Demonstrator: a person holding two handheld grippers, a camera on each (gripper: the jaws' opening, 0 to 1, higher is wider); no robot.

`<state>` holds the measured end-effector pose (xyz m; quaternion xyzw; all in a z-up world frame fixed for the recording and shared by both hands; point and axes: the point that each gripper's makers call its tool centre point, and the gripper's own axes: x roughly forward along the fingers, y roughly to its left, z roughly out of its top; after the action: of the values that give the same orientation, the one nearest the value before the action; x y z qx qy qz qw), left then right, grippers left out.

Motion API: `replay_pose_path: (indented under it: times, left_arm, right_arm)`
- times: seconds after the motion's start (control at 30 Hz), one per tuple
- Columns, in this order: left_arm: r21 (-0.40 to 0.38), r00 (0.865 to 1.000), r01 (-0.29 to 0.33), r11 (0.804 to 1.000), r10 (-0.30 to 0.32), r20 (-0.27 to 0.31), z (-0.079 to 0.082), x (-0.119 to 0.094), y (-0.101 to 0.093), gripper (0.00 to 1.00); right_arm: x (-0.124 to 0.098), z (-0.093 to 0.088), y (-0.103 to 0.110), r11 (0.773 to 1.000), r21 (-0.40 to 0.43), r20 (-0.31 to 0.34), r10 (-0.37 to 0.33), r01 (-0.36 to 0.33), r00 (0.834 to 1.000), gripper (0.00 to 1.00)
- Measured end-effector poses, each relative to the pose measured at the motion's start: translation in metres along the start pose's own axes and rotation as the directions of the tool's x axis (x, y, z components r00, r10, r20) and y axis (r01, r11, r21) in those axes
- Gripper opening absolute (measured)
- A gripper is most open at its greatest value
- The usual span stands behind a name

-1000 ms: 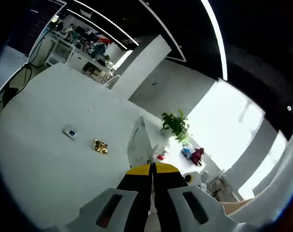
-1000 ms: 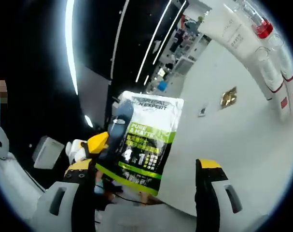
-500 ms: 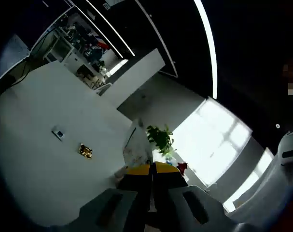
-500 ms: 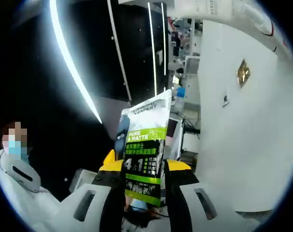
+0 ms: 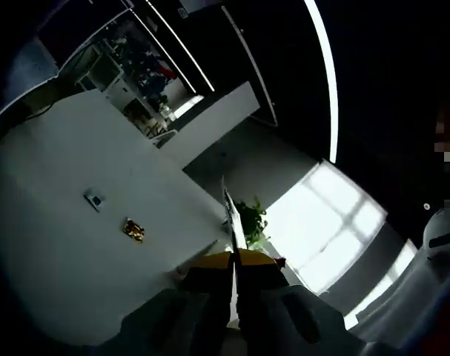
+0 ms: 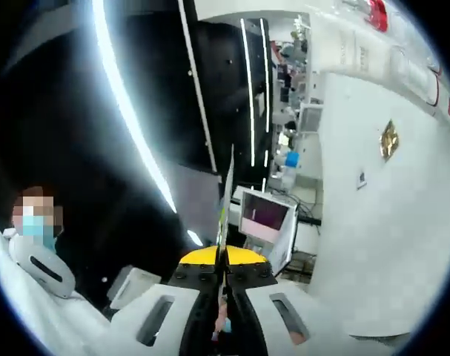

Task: Arrange the skincare products in the storage area until every visible bottle or jar stands upright without overlapping.

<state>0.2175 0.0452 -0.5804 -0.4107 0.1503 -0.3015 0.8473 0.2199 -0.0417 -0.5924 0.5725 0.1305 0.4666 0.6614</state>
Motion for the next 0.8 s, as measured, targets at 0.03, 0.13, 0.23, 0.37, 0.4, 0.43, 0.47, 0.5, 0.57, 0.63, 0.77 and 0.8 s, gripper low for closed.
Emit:
replay_pose_path:
  times: [0.03,0.13,0.23,0.37,0.4,0.43,0.47,0.5,0.57,0.63,0.77,0.8]
  left_arm:
    - [0.002,1.0,-0.002,1.0,0.002,-0.004,-0.001,0.0,0.001,0.01]
    - [0.027,1.0,0.008,1.0,-0.008,-0.006,-0.003,0.0,0.001,0.0]
    - [0.034,0.999,0.021,0.999,-0.02,-0.026,-0.008,0.0,-0.001,0.04]
    - [0.035,0.998,0.039,0.999,-0.037,-0.052,-0.017,0.003,-0.003,0.19]
    - [0.034,0.997,0.049,0.998,-0.047,-0.06,-0.019,0.003,-0.005,0.21]
    - [0.028,0.995,0.069,0.997,-0.066,-0.071,-0.024,0.004,-0.01,0.22]
    - [0.022,0.994,0.079,0.997,-0.077,-0.079,-0.026,0.005,-0.013,0.21]
    - [0.02,0.993,0.087,0.996,-0.085,-0.086,-0.029,0.006,-0.015,0.21]
    - [0.009,0.99,0.101,0.995,-0.099,-0.103,-0.036,0.009,-0.018,0.2]
    - [-0.004,0.987,0.108,0.994,-0.107,-0.12,-0.043,0.011,-0.019,0.16]
    - [-0.066,0.983,0.134,0.989,-0.142,-0.121,-0.05,0.016,-0.026,0.06]
    - [-0.077,0.982,0.135,0.988,-0.144,-0.12,-0.051,0.017,-0.026,0.05]
  right_arm:
    - [0.0,0.001,0.003,1.0,0.013,-0.002,0.012,-0.012,1.0,0.01]
    - [0.0,0.003,0.01,1.0,0.0,-0.014,0.024,-0.024,1.0,0.01]
    - [-0.001,0.003,0.015,0.999,-0.005,-0.023,0.034,-0.035,0.999,0.01]
    - [-0.001,0.006,0.02,0.998,0.01,-0.01,0.055,-0.055,0.998,0.01]
    - [-0.002,0.006,0.021,0.998,0.013,-0.013,0.055,-0.055,0.998,0.01]
    - [-0.002,0.006,0.022,0.998,0.011,-0.017,0.055,-0.054,0.998,0.01]
    - [-0.002,0.005,0.022,0.999,0.004,-0.026,0.052,-0.052,0.998,0.01]
    - [-0.002,0.005,0.022,0.999,0.0,-0.031,0.05,-0.05,0.998,0.01]
    - [-0.002,0.004,0.023,0.999,-0.003,-0.039,0.047,-0.047,0.998,0.01]
    - [-0.003,0.004,0.023,0.999,-0.009,-0.042,0.038,-0.038,0.998,0.01]
    - [-0.008,0.004,0.021,0.999,-0.034,-0.047,-0.001,-0.001,0.999,0.01]
    - [-0.01,0.005,0.019,0.999,-0.043,-0.046,-0.012,0.01,0.999,0.01]
